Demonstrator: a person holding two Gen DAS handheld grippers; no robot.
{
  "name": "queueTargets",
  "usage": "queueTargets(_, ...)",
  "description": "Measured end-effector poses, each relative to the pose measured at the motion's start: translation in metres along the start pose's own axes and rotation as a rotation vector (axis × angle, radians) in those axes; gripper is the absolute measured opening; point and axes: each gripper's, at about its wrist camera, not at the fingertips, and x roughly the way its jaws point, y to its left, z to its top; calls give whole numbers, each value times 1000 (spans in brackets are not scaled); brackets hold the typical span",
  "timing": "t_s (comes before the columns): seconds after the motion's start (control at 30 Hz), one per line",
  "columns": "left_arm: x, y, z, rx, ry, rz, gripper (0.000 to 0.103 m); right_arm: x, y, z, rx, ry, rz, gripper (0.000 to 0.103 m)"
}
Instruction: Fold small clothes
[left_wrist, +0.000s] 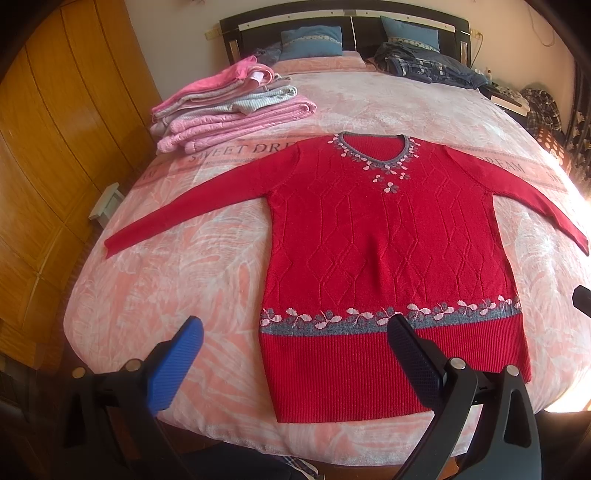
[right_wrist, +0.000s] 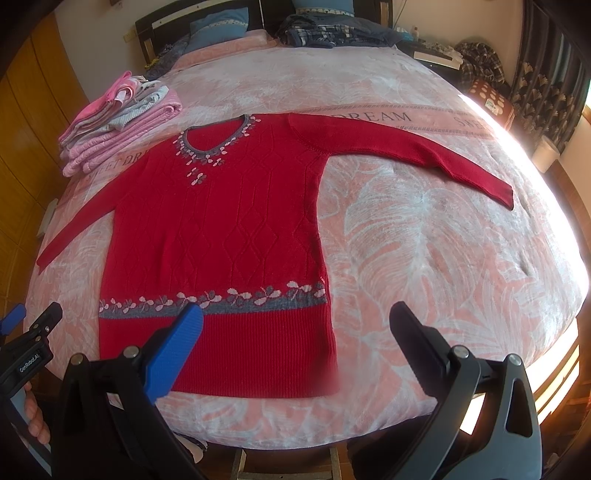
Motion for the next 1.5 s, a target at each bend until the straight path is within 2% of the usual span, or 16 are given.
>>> queueTargets(0.83, 1, -1, 1, 2, 10, -1, 99, 2, 1, -2, 5, 8, 7, 100)
queueTargets(0.97, 8, -6, 10, -17, 38, -16, 99, 7, -8, 13, -14, 12, 24, 100)
queueTargets(1.03, 16, -11, 24, -31, 62, -27, 99, 14, -24, 33, 10, 33, 86, 100)
queueTargets(1.1, 17, -21, 42, -24, 25, -15, 99, 24, -47, 56, 63, 66, 114, 100)
queueTargets(1.2, 18, -45, 68, 17, -48, -9, 99, 46, -87, 91, 97, 77, 60, 100)
queueTargets(1.27, 23, -64, 88, 31, -73, -32, 99, 70, -119, 115, 141, 96, 34, 100)
queueTargets(1.3, 29, -75, 99, 43, -71, -55, 99, 85, -137, 126, 164, 125, 33, 100)
queueTargets(1.37, 46, -98, 118, 69, -53, -55, 99, 109, -178, 144, 228, 156, 15, 100)
queueTargets(1.5, 83, -133, 150, 40, -20, -120, 99, 141, -266, 174, 329, 145, -55, 100)
